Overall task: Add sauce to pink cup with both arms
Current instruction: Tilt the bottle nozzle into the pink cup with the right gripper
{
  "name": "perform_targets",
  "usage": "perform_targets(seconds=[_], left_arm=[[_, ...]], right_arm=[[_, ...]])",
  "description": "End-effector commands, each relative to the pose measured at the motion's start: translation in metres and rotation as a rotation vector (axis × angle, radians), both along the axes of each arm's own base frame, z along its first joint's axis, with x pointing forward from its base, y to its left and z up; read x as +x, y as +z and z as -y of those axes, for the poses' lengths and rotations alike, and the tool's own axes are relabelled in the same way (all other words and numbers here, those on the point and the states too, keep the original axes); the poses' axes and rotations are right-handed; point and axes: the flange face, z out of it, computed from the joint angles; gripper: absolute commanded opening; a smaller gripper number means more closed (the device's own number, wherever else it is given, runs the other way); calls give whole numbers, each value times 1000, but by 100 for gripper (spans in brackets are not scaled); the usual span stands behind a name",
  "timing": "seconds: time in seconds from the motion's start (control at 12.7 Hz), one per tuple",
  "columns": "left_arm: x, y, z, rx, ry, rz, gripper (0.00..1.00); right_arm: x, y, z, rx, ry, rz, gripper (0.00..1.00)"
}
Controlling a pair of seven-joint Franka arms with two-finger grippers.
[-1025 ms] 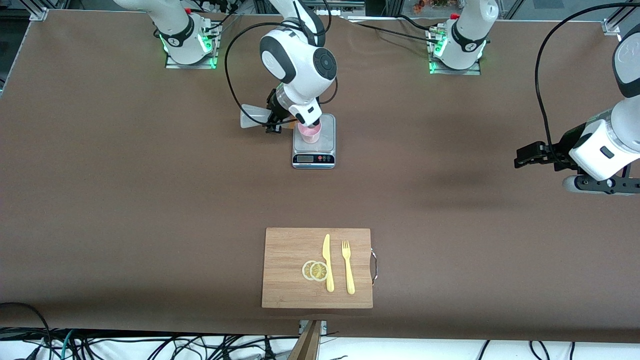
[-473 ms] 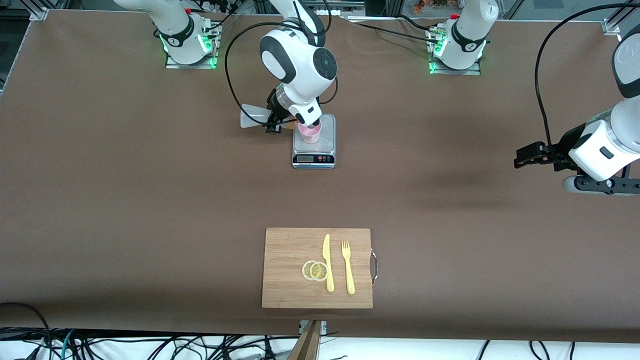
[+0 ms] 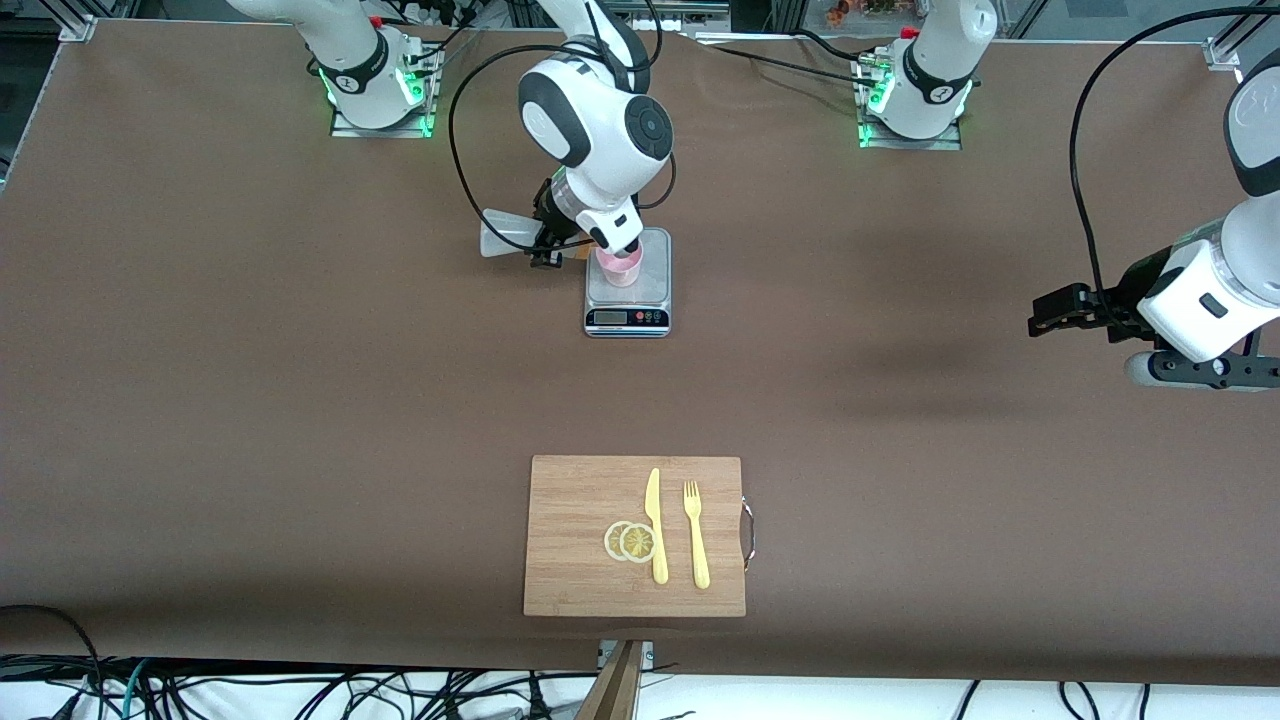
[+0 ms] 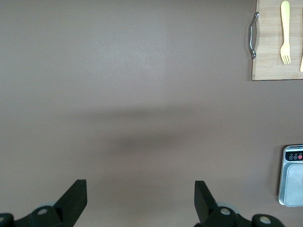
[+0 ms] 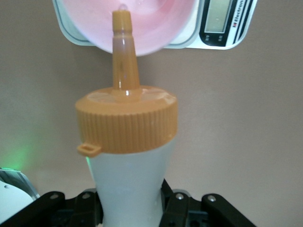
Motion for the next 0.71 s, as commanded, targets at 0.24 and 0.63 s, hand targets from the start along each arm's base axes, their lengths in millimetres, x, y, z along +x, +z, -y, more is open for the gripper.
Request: perform_targets(seconds=[0.24, 0.63], left_arm=[[3, 5, -1, -1, -14, -1, 100], [3, 5, -1, -1, -14, -1, 100]], right_arm=[[7, 34, 9, 110, -56, -14, 16], [1, 33, 52, 272, -107, -9, 16]])
